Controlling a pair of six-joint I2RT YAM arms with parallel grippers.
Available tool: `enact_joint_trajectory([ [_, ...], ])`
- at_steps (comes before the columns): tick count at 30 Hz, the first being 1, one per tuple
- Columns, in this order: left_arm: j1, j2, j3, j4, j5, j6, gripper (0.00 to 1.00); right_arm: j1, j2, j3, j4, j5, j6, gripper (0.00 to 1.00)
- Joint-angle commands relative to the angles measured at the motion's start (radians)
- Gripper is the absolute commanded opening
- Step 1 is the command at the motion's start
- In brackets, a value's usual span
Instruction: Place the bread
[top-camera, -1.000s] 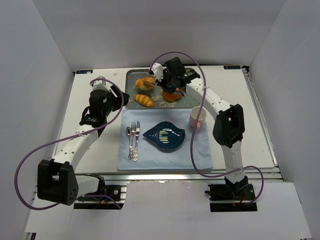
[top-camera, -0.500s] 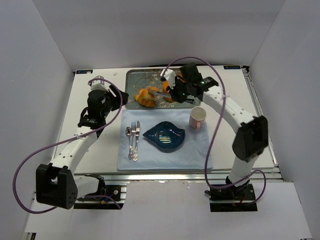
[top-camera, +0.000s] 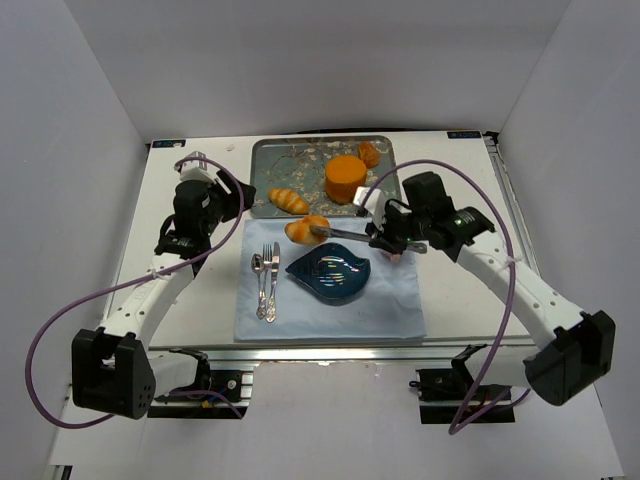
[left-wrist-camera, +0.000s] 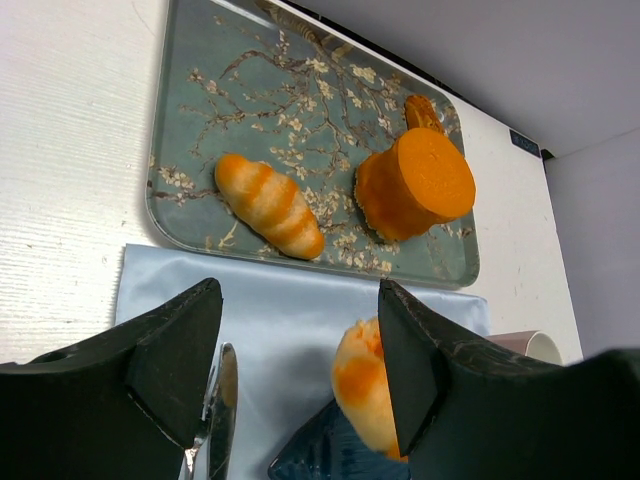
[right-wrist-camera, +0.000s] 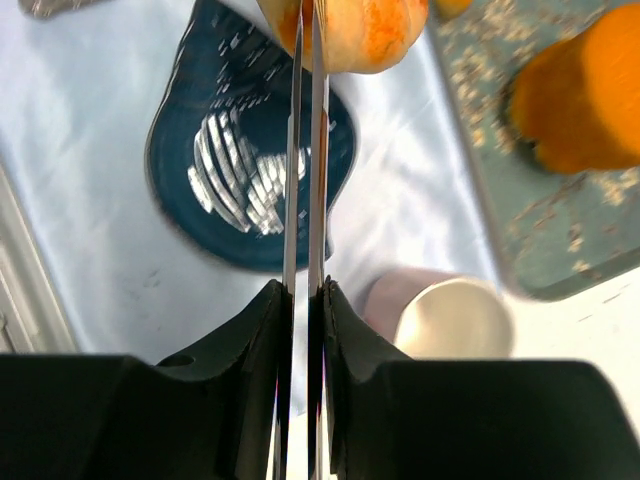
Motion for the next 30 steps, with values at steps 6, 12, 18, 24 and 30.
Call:
enact_joint_trajectory([
  [6,0.006,-0.046,-0.036,0.023,0.013,-0.016,0.73,0.001,-0.127,-0.136,-0.023,-0.002,-0.065,0.0],
  [12,0.006,-0.055,-0.041,0.018,0.013,-0.015,0.73,-0.001,-0.143,-0.2,-0.036,0.021,-0.112,0.0],
  [18,0.006,-0.064,-0.047,0.016,0.007,-0.018,0.73,0.001,-0.126,-0.231,-0.074,0.043,-0.161,0.0],
  [24,0.006,-0.071,-0.053,0.019,0.004,-0.018,0.73,0.001,-0.127,-0.231,-0.123,0.037,-0.198,0.08],
  [30,0.006,-0.058,-0.05,0.03,0.01,-0.021,0.73,-0.001,-0.126,-0.22,-0.142,0.027,-0.206,0.32],
])
